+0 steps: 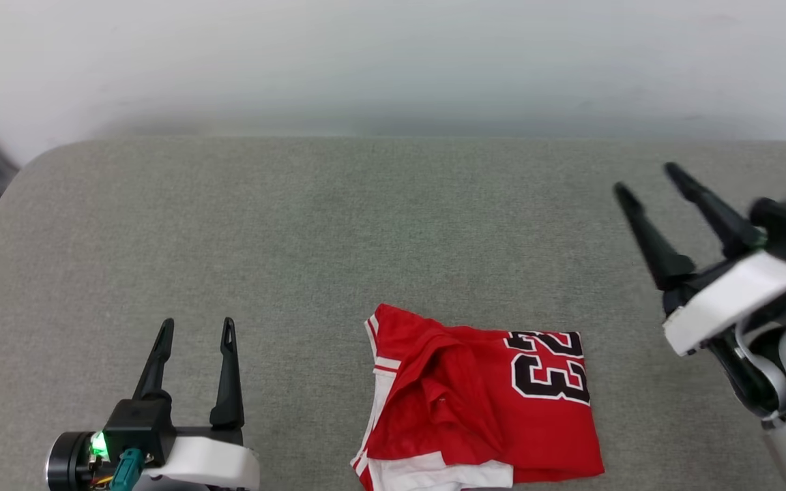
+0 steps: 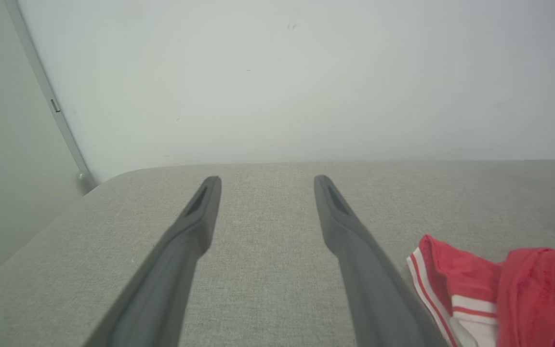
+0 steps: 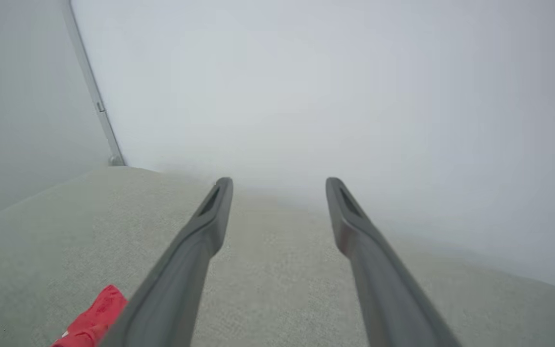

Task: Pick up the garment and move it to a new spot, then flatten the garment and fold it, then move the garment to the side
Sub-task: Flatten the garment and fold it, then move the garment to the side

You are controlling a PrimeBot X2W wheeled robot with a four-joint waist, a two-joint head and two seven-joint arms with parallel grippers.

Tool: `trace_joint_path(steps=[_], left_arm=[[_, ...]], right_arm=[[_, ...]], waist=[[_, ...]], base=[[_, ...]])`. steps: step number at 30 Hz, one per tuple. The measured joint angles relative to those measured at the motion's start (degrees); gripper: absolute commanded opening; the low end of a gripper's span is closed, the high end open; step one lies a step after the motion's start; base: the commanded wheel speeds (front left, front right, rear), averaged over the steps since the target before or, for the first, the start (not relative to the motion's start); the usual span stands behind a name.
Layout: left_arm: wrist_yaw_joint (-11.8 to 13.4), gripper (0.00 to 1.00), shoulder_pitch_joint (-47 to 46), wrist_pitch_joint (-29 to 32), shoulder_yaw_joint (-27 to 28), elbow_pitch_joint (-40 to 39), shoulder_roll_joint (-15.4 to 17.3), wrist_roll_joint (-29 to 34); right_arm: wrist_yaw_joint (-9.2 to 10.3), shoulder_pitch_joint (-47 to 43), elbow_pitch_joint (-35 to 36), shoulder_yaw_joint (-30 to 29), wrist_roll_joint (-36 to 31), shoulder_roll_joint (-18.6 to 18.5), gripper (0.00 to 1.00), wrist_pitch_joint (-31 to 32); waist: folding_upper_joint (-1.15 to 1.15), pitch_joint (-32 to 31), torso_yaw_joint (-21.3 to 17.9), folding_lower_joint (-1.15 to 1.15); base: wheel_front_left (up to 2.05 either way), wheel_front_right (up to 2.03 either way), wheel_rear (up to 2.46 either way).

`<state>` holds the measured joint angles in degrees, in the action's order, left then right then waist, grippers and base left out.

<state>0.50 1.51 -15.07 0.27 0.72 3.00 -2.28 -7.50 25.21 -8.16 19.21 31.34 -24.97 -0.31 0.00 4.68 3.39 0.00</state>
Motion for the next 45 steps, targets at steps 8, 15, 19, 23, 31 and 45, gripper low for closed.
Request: trace_joint_path(steps=[8,15,19,23,31,45], left_arm=[[-0.01,1.00,1.64,0.00,0.34,-0.48,-0.02,0.04],[-0.03,1.00,2.75,0.00,0.48,-0.98,-0.03,0.04],[-0.03,1.00,3.22,0.00,0.47,-1.10,-0.04,0.03],[-0.10,1.00,4.05,0.00,0.49,-1.19,-0.05,0.03],[-0.46,1.00,4.48,0.00,0.52,-1.26,-0.07,0.11],[-0.44,1.00,4.25,0.00,0.31,-0.90,-0.09,0.02]], right_arm=[[0.01,-9.77,-0.03,-14.13,-10.69,8.81,1.00,-11.07],[0.00,-17.59,1.79,-19.33,-15.99,15.43,1.00,-13.88],[0.00,-21.20,2.12,-20.17,-17.45,17.89,1.00,-14.43],[0.00,-23.88,2.43,-20.87,-18.33,19.29,1.00,-14.57],[0.00,-27.77,4.56,-22.28,-19.35,20.83,1.00,-14.63],[0.00,-14.25,11.71,-21.42,-19.87,11.39,1.00,-9.47]], waist=[[0.00,-1.58,-1.47,0.00],[0.00,-2.59,-2.13,0.00],[0.00,-3.14,-2.56,0.00],[0.00,-3.44,-2.84,0.00],[0.00,-3.51,-2.79,0.00],[0.00,-3.20,-2.15,0.00]], base=[[0.00,0.00,0.00],[0.00,0.00,0.00],[0.00,0.00,0.00],[0.00,0.00,0.00],[0.00,0.00,0.00],[0.00,0.00,0.00]])
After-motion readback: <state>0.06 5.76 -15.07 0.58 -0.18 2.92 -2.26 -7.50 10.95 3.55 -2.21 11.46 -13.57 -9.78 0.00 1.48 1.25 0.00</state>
